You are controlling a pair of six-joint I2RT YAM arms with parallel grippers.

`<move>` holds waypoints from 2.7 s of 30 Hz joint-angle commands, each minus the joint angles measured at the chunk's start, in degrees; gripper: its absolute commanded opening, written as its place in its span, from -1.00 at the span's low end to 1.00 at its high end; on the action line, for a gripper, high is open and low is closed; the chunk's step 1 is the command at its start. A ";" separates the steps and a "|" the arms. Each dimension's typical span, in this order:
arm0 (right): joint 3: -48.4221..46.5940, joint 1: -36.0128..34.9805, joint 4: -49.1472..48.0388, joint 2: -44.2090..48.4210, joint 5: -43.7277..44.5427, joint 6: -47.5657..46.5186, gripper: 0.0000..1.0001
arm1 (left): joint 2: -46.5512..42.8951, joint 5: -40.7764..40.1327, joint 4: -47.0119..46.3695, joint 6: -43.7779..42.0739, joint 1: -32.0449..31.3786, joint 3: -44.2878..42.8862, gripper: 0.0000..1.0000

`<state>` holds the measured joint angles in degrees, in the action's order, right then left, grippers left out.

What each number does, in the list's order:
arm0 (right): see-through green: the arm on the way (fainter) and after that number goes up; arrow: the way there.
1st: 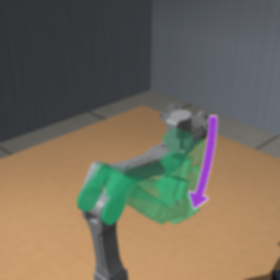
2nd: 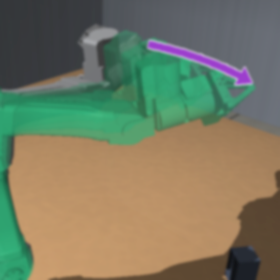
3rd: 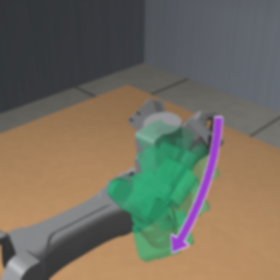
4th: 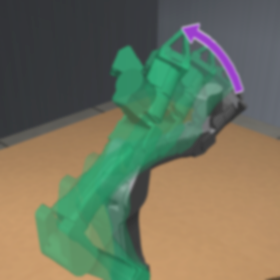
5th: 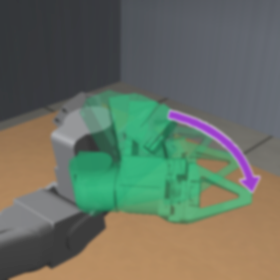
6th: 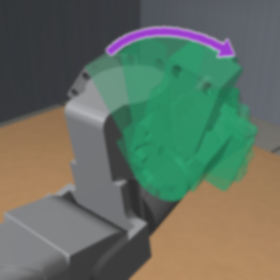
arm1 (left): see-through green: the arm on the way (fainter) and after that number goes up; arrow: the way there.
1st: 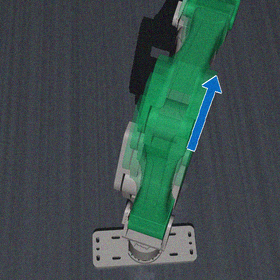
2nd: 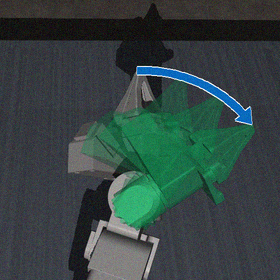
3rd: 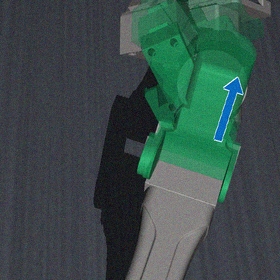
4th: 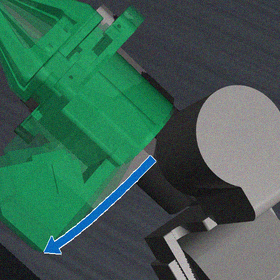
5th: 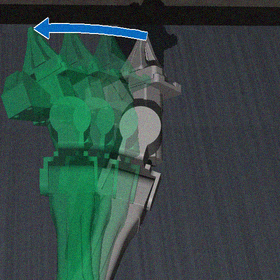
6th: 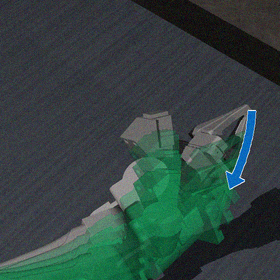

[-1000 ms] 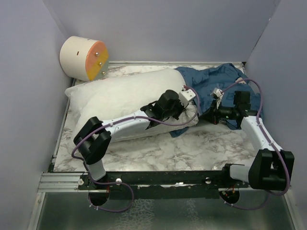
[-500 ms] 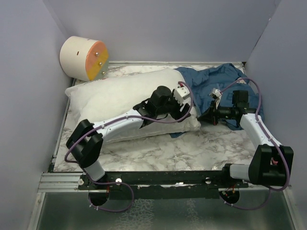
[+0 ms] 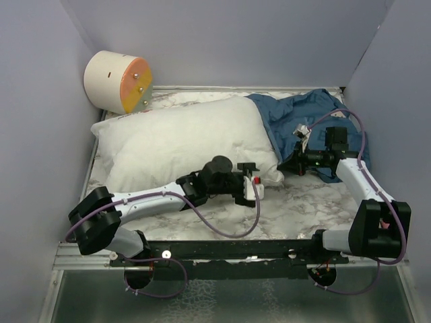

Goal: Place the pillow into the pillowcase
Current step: Stuff the pillow into the pillowcase.

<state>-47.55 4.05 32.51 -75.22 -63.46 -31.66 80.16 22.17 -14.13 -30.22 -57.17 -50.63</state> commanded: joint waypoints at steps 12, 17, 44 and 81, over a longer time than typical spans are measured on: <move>-0.98 -0.62 -0.12 -1.51 -0.96 -0.09 -0.98 | 4.19 -21.77 -10.23 -15.17 -6.61 3.54 0.64; -0.96 -0.71 -0.09 -1.50 -0.96 -0.03 -0.98 | 5.12 -20.35 -13.19 -16.84 -6.60 4.40 0.64; -1.15 -2.07 -0.17 -1.93 -0.54 0.11 -0.98 | 15.08 -8.52 -16.18 -8.63 -0.04 -1.20 0.59; -0.05 -2.74 -2.41 4.64 5.53 3.08 -0.98 | 25.87 -27.03 -3.03 3.74 4.85 -20.54 -1.00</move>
<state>-47.55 1.87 28.45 -74.32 -56.71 -30.70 108.53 -2.59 -17.08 -37.45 -58.06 -69.84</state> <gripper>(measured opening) 0.015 0.056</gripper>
